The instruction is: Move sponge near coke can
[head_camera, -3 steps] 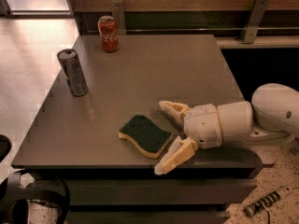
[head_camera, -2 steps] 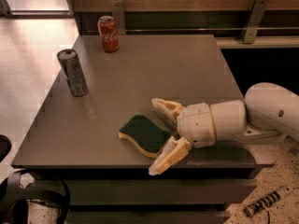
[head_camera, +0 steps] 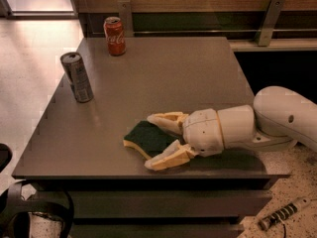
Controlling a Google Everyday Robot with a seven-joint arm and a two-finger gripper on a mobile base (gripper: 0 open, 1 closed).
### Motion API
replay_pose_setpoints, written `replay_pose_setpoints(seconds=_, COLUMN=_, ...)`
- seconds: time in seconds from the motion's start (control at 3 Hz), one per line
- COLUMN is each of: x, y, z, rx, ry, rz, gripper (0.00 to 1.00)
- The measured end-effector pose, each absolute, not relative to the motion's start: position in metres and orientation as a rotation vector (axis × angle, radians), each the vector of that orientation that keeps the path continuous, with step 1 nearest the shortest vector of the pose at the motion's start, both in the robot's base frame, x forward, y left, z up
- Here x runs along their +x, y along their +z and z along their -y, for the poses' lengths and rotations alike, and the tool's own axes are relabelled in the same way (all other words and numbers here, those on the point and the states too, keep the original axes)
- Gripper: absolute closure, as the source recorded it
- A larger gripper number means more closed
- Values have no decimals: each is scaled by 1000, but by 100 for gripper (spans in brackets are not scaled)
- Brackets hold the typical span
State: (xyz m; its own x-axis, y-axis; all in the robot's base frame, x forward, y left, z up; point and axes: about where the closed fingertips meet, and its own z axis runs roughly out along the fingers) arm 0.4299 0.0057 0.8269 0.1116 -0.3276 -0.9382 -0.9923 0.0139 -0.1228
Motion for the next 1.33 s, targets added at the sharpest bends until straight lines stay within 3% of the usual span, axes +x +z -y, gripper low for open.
replay_pose_setpoints(seconds=0.67, x=428, y=828, z=-9, rx=-1482, ry=921, rz=-1367, gripper=93)
replay_pose_setpoints(seconds=1.0, x=428, y=828, z=-10, rx=-1484, ry=922, rz=-1365, gripper=100)
replay_pose_setpoints(seconds=1.33, x=436, y=845, z=2, rx=-1497, ry=884, rz=-1361, gripper=100)
